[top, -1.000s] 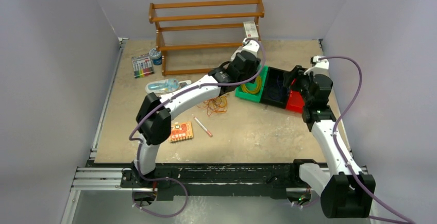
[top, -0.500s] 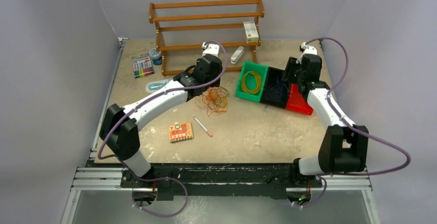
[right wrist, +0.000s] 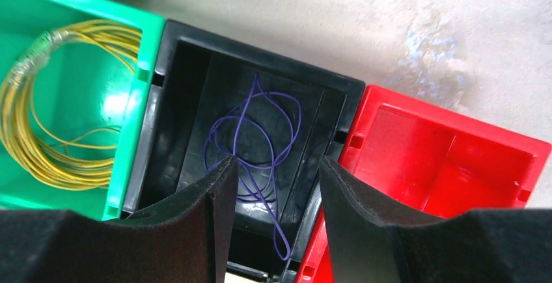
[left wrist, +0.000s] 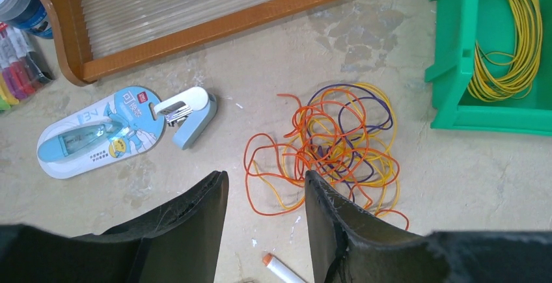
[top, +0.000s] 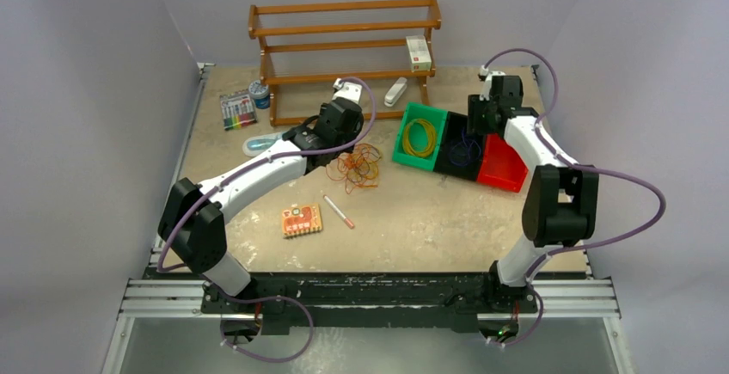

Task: Untangle the cables

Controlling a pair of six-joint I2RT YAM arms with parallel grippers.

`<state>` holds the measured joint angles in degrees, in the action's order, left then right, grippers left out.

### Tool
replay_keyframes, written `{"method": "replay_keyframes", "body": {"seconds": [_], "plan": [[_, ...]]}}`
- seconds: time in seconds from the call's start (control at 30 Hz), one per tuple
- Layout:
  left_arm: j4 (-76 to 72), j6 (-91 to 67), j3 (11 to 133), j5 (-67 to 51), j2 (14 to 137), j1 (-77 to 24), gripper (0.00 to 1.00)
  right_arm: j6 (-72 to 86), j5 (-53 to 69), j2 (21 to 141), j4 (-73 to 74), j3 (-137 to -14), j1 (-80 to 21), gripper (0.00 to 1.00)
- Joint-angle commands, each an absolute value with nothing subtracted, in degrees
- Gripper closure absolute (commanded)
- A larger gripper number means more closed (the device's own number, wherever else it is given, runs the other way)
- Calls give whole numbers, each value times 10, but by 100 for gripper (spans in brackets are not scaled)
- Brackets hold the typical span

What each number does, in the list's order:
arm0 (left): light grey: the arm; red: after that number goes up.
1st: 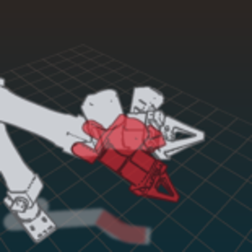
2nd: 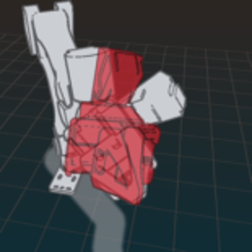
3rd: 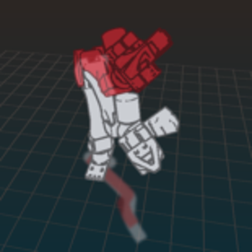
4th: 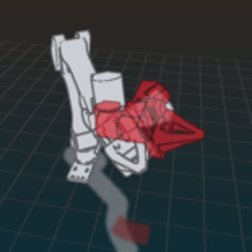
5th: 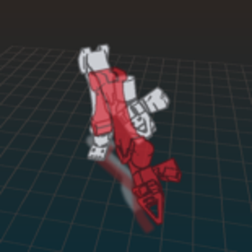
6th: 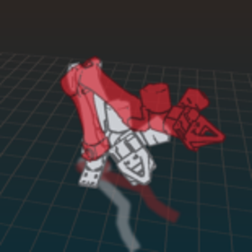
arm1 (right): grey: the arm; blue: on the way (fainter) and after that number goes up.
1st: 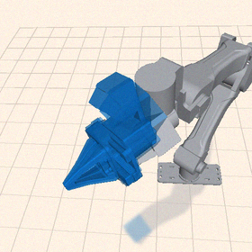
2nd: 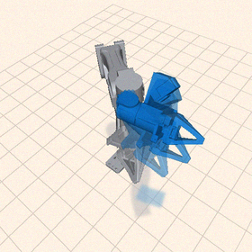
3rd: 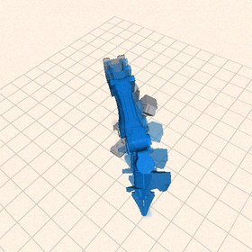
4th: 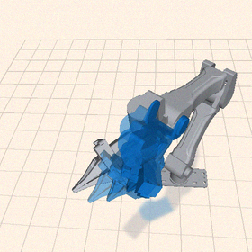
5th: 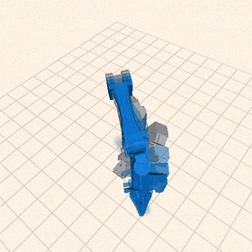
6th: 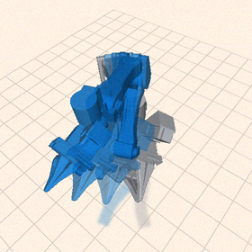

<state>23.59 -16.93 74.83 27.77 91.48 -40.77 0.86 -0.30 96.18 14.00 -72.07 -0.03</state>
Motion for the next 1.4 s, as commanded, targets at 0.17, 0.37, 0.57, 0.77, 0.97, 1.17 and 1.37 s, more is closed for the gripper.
{"method": "replay_keyframes", "body": {"seconds": [0.17, 0.37, 0.57, 0.77, 0.97, 1.17, 1.37], "plan": [[218, -152, 734, 279, 883, -404, 54, -42, 24, 988, 186, -754, -11, 49], [218, -150, 732, 281, 881, -403, 54, -46, 5, 1006, 196, -763, -13, 53], [218, -147, 730, 280, 884, -403, 54, -44, 8, 1010, 205, -763, -17, 60], [218, -146, 731, 278, 884, -402, 54, -39, 20, 1015, 201, -760, -24, 76], [217, -145, 730, 277, 885, -400, 54, -37, 30, 1033, 195, -765, -31, 90], [217, -144, 730, 277, 888, -399, 54, -30, 33, 1050, 178, -765, -36, 96], [218, -143, 730, 278, 888, -397, 54, -26, 27, 1057, 167, -762, -37, 97]]}}
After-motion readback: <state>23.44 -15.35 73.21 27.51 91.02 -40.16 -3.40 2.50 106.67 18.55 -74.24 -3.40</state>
